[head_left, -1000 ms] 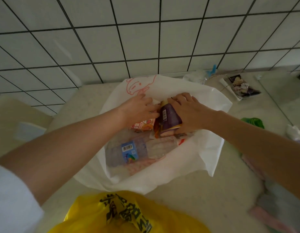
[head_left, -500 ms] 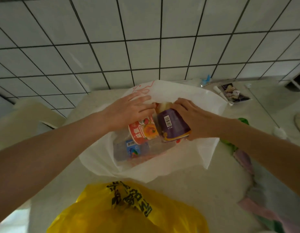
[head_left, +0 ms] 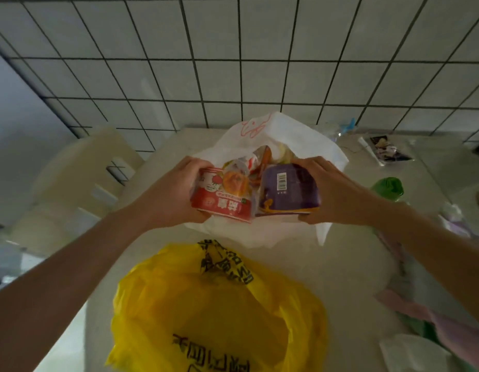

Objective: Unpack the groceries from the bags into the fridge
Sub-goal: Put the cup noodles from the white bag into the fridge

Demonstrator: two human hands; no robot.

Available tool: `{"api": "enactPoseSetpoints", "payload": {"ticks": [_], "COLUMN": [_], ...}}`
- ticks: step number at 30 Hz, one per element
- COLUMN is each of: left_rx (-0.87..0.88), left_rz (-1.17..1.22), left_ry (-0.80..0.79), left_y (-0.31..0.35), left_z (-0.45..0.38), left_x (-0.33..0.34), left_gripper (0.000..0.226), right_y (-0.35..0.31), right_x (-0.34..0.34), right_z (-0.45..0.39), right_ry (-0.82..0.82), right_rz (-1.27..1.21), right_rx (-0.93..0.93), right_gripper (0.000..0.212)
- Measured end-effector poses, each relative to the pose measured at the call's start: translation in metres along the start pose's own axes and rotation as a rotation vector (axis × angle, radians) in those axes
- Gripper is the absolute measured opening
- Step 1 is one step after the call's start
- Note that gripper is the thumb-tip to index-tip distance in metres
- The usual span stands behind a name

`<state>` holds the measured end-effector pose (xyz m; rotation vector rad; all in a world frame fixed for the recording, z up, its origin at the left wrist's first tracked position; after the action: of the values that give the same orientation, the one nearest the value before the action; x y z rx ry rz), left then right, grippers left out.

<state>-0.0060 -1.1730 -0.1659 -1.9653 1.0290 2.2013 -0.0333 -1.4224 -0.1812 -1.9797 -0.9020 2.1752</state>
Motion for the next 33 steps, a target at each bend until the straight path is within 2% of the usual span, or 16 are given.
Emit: {"api": "enactPoseSetpoints", "payload": {"ticks": [4,8,12,16,20,24,33], "left_rx": [-0.159,-0.354,-0.591,-0.787,-0.934,-1.054,-1.226], "left_rz": [0.311,0.493,0.782,1.111,1.256,1.373,1.534], "left_ry": [0.092,0.22,0.398,0.499,0.569,0.627,0.82], "left_y": [-0.031,-0.06,-0.085,-0.101,-0.103,-0.101,-0.096], "left_z": [0.057,0.124,0.205,0.288,0.364,0.453,0.64], "left_x": [0.003,0.008,0.02,0.044,0.067,0.091,0.123], "left_gripper": [0.098,0.095,0.08,0.078,0.079,0.068,0.066], "right_y": [-0.025,-0.037,-0.057,-0.087,-0.124,-0.181,-0.313], "right_x": [0.007,0.037,0.073,0.114,0.15,0.19,0.292], "right_z": [0.011,0.019,0.035,0.058,0.09,0.124,0.192], "right_ry": [0.083,0.015,-0.037,-0.085,-0.118,-0.161,-0.318], "right_rz": [-0.171,-0.271,-0.511,-0.791,-0.854,-0.873,-0.911], "right_rx": [0.02,0.18,0.286,0.456,0.569,0.571,0.522], "right_gripper": [0.095,0.081,0.09,0.045,0.041,0.038,0.04]}}
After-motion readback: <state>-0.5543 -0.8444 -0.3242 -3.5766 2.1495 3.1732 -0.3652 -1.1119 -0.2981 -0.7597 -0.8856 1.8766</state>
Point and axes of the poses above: each hand's wrist, its own z-axis away from the middle knuckle, its own x-axis out of the palm, y = z × x, the point moved 8 cm from there along -z, towards the middle knuckle, and after that the axes turned 2 degrees about -z, right-handed, at the moved point
